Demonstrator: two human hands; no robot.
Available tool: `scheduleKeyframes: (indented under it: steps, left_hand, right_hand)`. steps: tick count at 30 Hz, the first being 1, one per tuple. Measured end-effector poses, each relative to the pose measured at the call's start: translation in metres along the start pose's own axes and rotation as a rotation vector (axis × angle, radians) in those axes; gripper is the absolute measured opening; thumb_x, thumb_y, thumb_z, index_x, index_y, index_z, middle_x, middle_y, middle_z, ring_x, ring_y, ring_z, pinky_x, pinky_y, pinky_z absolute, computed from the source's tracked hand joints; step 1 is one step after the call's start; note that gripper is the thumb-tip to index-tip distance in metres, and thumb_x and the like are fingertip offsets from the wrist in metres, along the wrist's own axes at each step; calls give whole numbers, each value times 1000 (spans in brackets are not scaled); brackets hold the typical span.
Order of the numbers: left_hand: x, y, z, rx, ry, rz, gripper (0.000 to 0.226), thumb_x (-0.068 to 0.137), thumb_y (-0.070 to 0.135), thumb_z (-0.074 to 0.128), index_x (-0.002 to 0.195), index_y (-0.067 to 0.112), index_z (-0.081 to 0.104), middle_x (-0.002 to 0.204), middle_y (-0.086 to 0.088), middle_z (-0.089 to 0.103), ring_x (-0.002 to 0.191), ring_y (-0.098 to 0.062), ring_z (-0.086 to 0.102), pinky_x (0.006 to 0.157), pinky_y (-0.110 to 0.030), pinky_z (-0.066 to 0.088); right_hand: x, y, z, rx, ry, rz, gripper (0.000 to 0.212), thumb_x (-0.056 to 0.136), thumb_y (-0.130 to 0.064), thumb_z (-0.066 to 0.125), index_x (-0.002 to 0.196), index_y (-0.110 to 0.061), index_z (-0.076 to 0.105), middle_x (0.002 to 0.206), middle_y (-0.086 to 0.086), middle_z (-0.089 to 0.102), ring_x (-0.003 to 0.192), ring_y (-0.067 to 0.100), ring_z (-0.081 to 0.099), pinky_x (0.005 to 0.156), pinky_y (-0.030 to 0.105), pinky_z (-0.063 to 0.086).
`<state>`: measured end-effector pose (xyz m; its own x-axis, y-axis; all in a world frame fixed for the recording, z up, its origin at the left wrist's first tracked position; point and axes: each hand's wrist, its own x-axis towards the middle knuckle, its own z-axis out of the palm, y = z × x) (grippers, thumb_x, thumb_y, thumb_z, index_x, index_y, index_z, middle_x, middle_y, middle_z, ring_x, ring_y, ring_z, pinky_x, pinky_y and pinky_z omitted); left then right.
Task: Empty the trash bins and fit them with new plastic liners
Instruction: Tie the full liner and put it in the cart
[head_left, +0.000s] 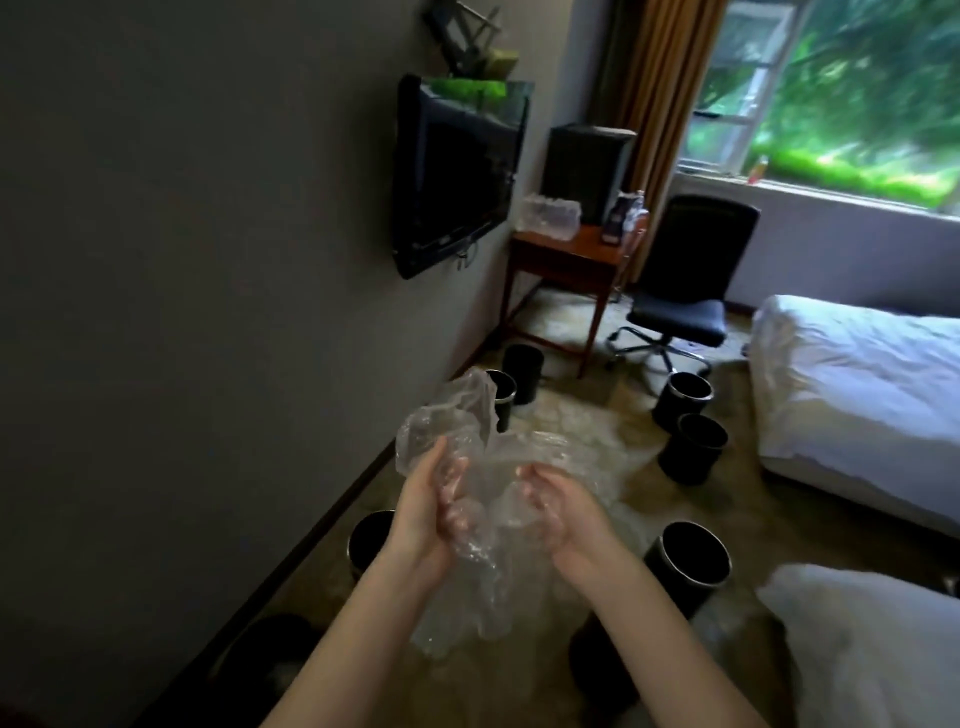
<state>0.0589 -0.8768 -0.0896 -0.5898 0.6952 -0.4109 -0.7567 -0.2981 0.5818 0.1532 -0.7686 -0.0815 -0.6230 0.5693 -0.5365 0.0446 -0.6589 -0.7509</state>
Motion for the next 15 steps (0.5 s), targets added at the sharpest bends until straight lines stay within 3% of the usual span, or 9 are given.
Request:
scheduleKeyframes:
  steps: [3,8,10,12,13,15]
  left_hand:
    - [20,-6,16,148,-57,-43,16,90,30,65,82,17,64,65,2,49,48,-10,37,47,-22,27]
    - [46,-28,61,241,-164,-149,14,80,27,70,75,15,76,68,-2,65,54,-14,46,53,-25,36]
    - [55,-37,81,257,-198,-200,13,76,26,71,74,14,74,62,0,65,45,-11,49,43,-22,39]
    - [66,-48,97,252,-225,-244,12,78,24,71,76,12,73,69,1,63,49,-12,52,47,-22,41]
    - [73,-54,104,251,-230,-264,10,79,24,71,78,14,71,73,1,57,53,-13,48,52,-23,37]
    - [85,-64,118,269,-260,-301,15,79,26,70,68,17,67,62,4,48,45,-9,39,46,-20,30]
  right_hand:
    - [4,-13,-10,48,49,-23,32,100,-17,50,71,-14,66,53,-4,55,46,10,47,49,22,36]
    - [2,-42,-51,160,137,-100,27,98,-14,51,75,-12,65,62,-1,55,55,13,48,51,22,36]
    - [2,-55,-71,197,187,-158,24,96,-14,52,76,-13,66,68,1,56,62,15,48,57,25,35]
    - [5,-63,-92,221,232,-214,21,94,-16,55,78,-14,69,72,1,60,65,16,52,59,27,38]
    - [7,-67,-101,245,248,-231,22,93,-17,56,76,-15,70,72,1,61,64,16,54,57,27,41]
    - [14,-74,-117,331,262,-258,34,92,-14,53,63,-14,71,67,3,62,58,16,58,51,25,48]
